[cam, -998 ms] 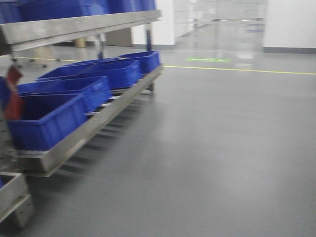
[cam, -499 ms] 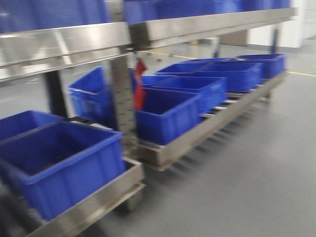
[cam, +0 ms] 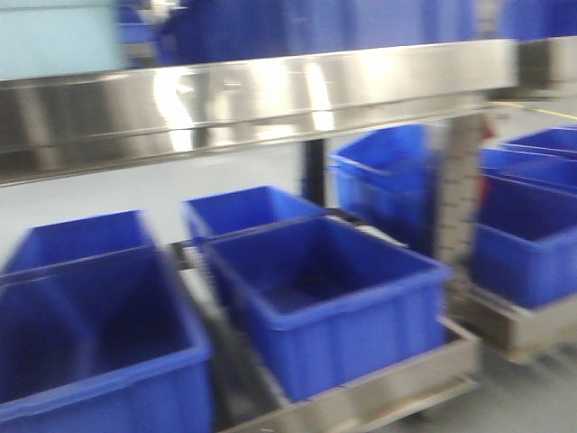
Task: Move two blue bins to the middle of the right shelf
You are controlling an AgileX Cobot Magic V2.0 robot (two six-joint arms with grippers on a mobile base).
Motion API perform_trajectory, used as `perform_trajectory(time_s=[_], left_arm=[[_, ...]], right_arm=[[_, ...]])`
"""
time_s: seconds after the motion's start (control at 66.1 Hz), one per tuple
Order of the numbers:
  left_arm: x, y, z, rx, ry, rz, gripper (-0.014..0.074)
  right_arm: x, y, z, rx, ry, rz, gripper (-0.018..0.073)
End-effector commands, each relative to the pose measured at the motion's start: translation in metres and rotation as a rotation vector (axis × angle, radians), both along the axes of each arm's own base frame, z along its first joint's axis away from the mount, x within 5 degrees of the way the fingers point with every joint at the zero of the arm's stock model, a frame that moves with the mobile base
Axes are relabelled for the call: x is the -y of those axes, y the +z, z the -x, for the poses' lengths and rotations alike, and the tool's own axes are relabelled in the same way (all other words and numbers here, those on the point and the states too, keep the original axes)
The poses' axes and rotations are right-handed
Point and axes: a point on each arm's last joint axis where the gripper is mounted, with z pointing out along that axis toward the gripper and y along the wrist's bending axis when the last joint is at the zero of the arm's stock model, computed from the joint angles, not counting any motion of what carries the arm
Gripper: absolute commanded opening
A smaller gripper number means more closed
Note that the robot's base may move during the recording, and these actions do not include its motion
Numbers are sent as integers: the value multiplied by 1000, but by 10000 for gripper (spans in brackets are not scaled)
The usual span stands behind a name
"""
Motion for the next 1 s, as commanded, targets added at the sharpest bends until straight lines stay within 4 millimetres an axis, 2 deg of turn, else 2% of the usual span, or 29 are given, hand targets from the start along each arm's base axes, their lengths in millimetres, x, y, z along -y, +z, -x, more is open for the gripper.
perform_trajectory(time_s=[0.0,0.983], left_arm=[[0,15,8,86,-17,35,-111],[0,15,8,86,-17,35,-111]], right_arm=[[2,7,2,47,2,20,-162],[2,7,2,47,2,20,-162]])
